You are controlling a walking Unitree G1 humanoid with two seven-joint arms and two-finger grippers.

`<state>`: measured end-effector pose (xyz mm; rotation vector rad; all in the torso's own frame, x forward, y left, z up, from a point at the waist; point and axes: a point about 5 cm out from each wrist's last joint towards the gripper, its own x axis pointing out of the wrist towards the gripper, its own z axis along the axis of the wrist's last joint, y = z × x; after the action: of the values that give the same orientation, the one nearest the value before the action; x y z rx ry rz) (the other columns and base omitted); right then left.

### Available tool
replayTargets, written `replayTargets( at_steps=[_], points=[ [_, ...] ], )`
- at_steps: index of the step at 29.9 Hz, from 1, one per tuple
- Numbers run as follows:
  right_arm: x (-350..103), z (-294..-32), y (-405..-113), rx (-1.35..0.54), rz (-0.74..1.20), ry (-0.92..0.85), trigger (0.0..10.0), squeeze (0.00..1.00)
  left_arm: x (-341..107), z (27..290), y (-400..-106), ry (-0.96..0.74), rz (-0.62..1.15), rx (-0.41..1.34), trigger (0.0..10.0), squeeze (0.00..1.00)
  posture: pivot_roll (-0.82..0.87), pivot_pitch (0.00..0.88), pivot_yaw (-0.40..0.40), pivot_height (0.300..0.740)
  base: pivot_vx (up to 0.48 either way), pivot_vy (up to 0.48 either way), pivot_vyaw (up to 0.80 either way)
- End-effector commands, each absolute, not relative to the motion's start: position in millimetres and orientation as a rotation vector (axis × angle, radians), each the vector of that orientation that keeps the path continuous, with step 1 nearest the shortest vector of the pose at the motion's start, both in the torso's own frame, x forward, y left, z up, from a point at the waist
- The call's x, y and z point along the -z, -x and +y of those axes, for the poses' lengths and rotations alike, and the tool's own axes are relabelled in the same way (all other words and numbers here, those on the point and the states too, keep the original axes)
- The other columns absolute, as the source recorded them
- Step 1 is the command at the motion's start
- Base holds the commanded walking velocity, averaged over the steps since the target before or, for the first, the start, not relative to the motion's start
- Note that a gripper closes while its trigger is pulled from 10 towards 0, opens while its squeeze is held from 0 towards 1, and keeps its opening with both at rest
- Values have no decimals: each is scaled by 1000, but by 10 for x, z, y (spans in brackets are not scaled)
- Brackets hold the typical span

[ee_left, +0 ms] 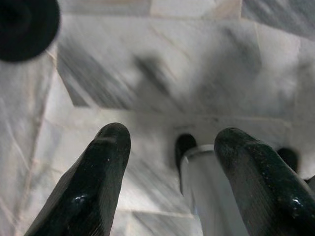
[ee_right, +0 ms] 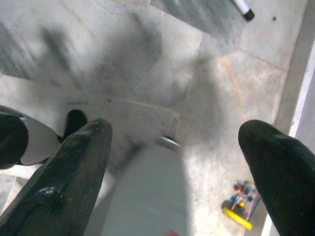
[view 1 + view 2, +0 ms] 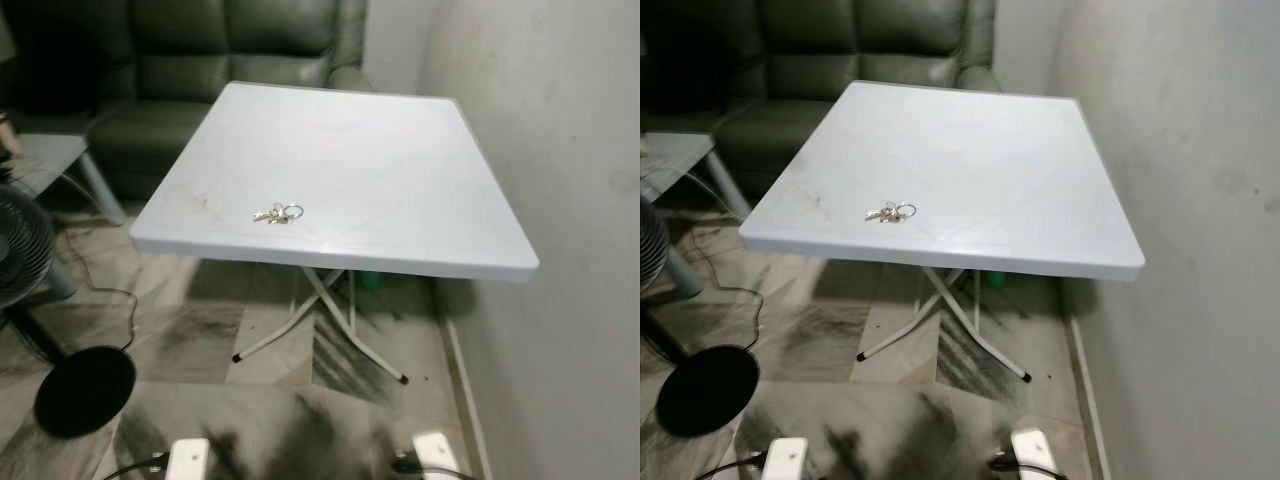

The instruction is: Hang keys on a hook

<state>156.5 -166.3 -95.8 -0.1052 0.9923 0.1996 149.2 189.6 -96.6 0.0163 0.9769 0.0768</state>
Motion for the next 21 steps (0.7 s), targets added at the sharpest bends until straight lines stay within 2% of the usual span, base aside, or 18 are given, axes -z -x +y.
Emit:
replayTargets(
  at_steps=[1, 21],
  points=[
    [961, -1758, -1541, -181, 1004, 120, 10000, 0, 976, 1816, -1490, -8, 979, -62, 10000, 0, -76, 0, -13, 740, 0, 480, 0],
    [958, -1756, -1549, -180, 1002, 115, 10000, 0, 977, 1825, -1485, -6, 980, -71, 10000, 0, -72, 0, -16, 740, 0, 480, 0]
  ],
)
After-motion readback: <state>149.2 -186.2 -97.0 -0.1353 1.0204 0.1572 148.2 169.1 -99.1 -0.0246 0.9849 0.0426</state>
